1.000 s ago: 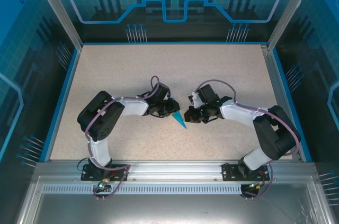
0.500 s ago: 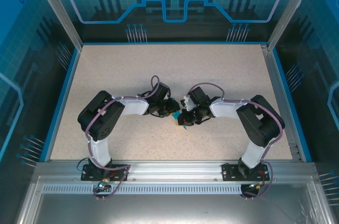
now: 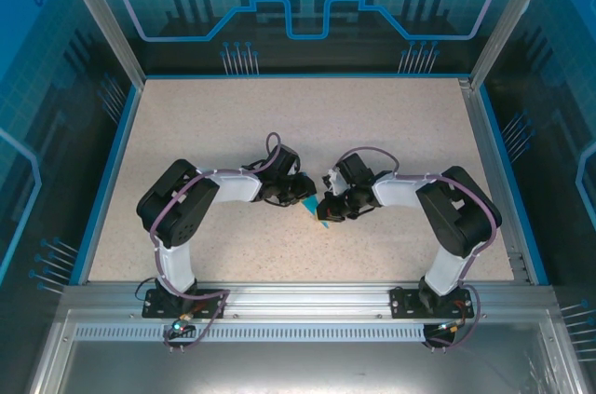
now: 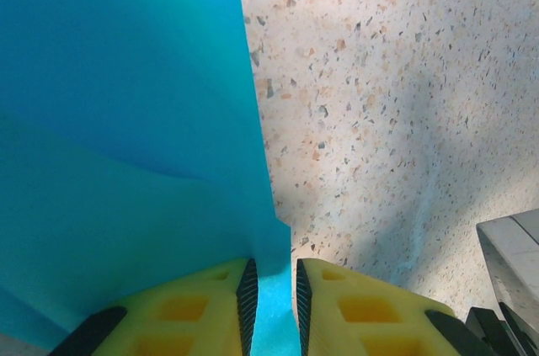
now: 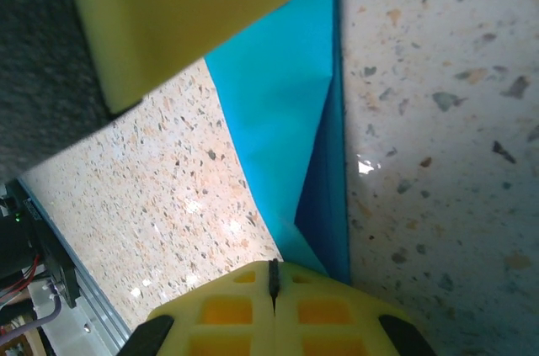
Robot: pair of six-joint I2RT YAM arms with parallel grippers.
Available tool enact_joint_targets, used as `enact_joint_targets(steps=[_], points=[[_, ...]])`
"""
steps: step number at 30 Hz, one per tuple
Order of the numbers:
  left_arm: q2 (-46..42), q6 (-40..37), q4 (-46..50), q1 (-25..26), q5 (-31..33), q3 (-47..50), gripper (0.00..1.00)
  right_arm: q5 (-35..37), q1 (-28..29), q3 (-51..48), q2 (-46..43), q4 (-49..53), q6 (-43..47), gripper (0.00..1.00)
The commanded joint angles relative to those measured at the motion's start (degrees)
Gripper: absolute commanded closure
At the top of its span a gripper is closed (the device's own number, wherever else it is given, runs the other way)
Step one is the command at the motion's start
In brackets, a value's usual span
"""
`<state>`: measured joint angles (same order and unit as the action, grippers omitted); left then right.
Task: Fold a paper plane with a square sheet of paper (pick it up from the middle)
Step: Fold the wing for the fifth time at the center of the table.
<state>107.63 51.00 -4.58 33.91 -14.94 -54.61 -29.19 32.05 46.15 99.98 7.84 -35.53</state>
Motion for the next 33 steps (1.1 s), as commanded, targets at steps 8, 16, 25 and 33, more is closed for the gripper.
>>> enact_joint_targets(steps=[8,16,25,33], points=[[3.6,-0.8,6.3,-1.1,2.2,1.6,0.77,-0.7,-2.0,-6.0,1.6,1.7,1.1,0.97],[4.7,0.5,6.5,-1.9,2.3,2.2,0.77,-3.0,-2.6,-8.4,-1.3,5.2,3.7,0.94],[4.7,0.5,6.9,-2.1,2.1,2.2,0.77,-4.2,-4.4,-13.2,-3.3,7.8,3.9,0.93],[4.3,0.0,5.5,-2.0,0.7,2.5,0.77,-8.7,-4.8,-8.2,-12.8,6.9,1.4,0.95]])
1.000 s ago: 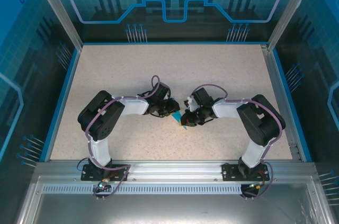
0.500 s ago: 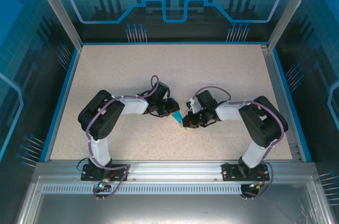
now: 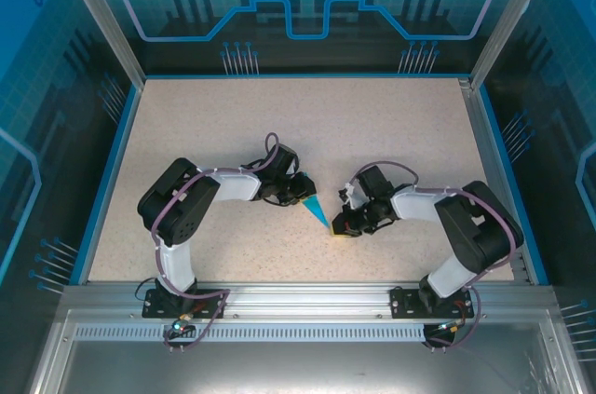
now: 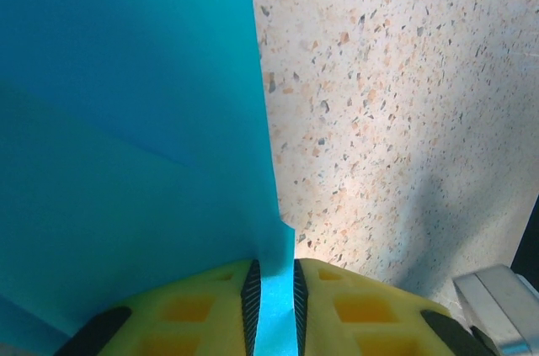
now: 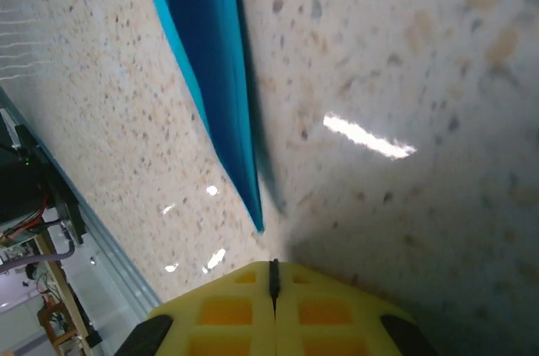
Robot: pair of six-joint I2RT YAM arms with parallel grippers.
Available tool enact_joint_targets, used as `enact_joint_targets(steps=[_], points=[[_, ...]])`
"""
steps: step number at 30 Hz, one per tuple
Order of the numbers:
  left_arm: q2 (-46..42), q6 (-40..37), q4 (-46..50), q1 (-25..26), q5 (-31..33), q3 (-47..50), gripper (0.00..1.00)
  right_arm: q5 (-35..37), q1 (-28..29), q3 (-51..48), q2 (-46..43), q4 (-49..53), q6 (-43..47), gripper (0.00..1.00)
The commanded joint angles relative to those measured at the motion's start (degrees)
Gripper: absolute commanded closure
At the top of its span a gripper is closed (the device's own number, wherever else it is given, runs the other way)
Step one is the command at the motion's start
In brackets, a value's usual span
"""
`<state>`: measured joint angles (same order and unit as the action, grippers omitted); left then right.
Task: Fold a paper plane with a square sheet of paper (pick it up from the middle)
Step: Fold the wing for the fifth time at the center of the table.
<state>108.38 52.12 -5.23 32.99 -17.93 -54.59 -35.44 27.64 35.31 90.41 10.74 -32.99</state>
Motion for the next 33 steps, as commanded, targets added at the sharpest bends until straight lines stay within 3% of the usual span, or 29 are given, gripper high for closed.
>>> enact_joint_targets(steps=[1,13,20,24,33], points=[[3.5,-1.2,6.0,-1.0,3.5,2.4,0.77,-2.5,-0.1,4.3,-3.7,3.8,-1.6,0.94],[3.6,-1.0,5.6,-0.9,2.5,1.8,0.76,2.3,4.7,14.6,9.2,-4.4,-9.4,0.90],[3.4,-1.1,5.5,-0.8,2.3,1.4,0.75,7.4,4.2,14.7,13.6,-0.7,-8.0,0.91],[2.4,-2.1,5.4,-0.8,2.0,1.5,0.74,6.6,2.5,11.7,15.1,-1.3,-7.3,0.95],[-6.0,-7.7,5.7,-0.7,0.0,-1.0,0.58,3.0,1.4,7.7,16.4,-3.8,-7.8,0.99]])
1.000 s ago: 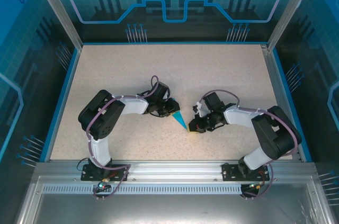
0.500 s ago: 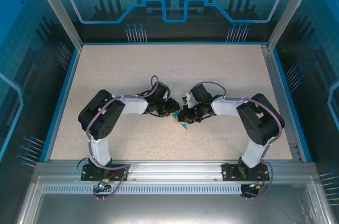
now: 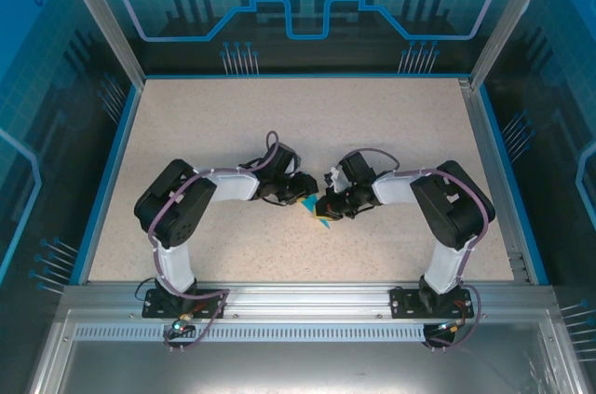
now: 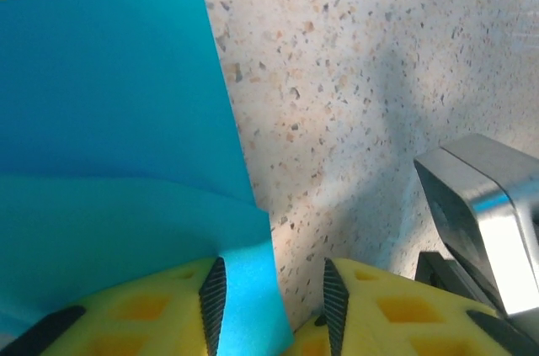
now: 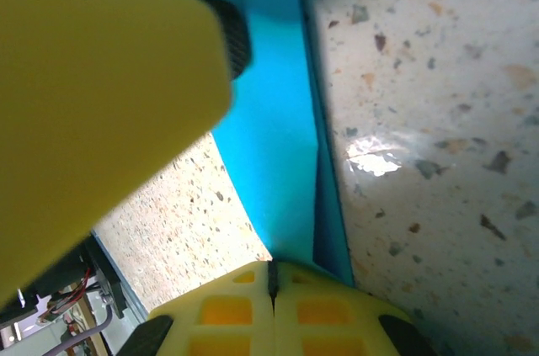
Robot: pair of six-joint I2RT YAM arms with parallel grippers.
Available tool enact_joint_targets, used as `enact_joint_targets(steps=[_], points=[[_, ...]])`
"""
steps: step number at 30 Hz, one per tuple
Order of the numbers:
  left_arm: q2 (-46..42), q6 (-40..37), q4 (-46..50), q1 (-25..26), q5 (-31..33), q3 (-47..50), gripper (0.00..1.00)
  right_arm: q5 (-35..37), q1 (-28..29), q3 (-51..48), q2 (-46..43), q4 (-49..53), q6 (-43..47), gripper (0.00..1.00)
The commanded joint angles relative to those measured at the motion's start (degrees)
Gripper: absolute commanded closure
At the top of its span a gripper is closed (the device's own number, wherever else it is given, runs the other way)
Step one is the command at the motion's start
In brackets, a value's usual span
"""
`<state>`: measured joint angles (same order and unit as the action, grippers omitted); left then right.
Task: Fold a paper plane with a square sheet of paper (pick it up from the middle)
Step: Fold the wing for the fifth time at the center of the table.
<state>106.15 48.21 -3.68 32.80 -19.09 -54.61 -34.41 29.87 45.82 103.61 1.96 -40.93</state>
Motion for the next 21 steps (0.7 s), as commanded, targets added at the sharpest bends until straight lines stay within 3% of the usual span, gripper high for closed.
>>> enact_joint_targets(steps=[1,7,21], points=[[-5.3,-4.1,4.6,-0.5,1.4,-0.7,0.58,1.9,-0.8,-2.8,3.3,4.9,0.0,1.00],[-9.4,-2.2,1.0,0.6,2.4,5.2,0.61,1.9,-1.0,-2.8,3.0,4.3,-0.9,1.00],[-2.9,0.7,-8.6,2.0,1.5,4.7,0.62,2.3,-1.2,-3.6,3.5,4.3,-1.3,1.00]])
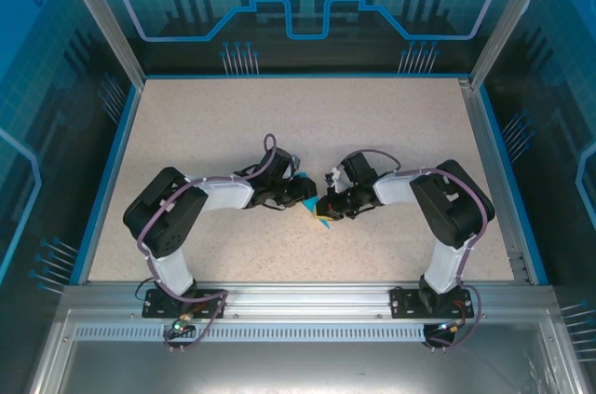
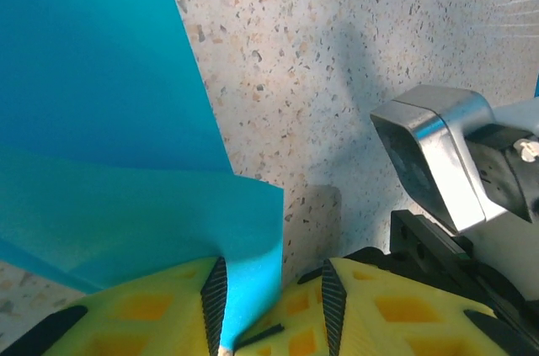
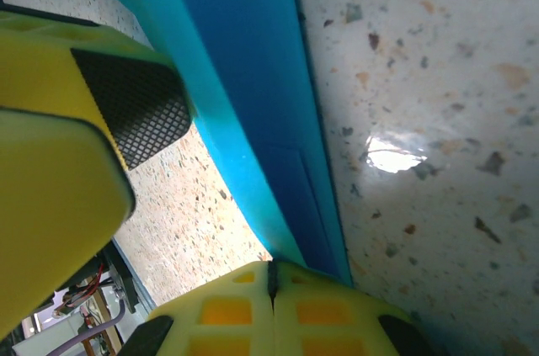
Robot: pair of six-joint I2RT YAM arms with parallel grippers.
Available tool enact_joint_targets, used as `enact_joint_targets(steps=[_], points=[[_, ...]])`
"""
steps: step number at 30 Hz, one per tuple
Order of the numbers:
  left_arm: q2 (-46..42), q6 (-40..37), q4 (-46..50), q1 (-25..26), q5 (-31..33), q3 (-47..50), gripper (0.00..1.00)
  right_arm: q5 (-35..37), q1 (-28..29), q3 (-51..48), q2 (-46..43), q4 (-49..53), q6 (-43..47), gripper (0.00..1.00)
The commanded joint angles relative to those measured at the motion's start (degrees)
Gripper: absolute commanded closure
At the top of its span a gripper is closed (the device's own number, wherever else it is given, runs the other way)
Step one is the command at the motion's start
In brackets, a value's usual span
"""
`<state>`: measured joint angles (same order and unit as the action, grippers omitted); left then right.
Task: Fold a paper plane with a square sheet of paper (pick it up from the middle)
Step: Fold the wing for the fifth time at the center of the table.
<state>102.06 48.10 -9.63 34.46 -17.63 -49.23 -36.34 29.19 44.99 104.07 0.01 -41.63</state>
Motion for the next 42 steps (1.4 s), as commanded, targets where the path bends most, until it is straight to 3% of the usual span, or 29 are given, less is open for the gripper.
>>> enact_joint_targets(steps=[1,9,22,42], points=[[1.3,0.8,-2.9,0.3,0.2,-0.7,0.62,4.2,-0.5,-2.7,3.1,6.2,-0.6,1.00],[4.6,0.7,-2.4,-0.9,4.5,-1.6,0.65,4.6,-0.6,-2.8,2.7,7.9,0.7,1.00],[6.9,-3.3,0.8,-6.7,3.1,-3.1,0.66,6.4,-0.8,-1.9,2.0,13.6,4.8,1.00],[9.3,-8.5,5.4,-16.3,0.3,-8.1,0.65,2.0,-1.6,-1.0,2.9,14.5,8.3,1.00]])
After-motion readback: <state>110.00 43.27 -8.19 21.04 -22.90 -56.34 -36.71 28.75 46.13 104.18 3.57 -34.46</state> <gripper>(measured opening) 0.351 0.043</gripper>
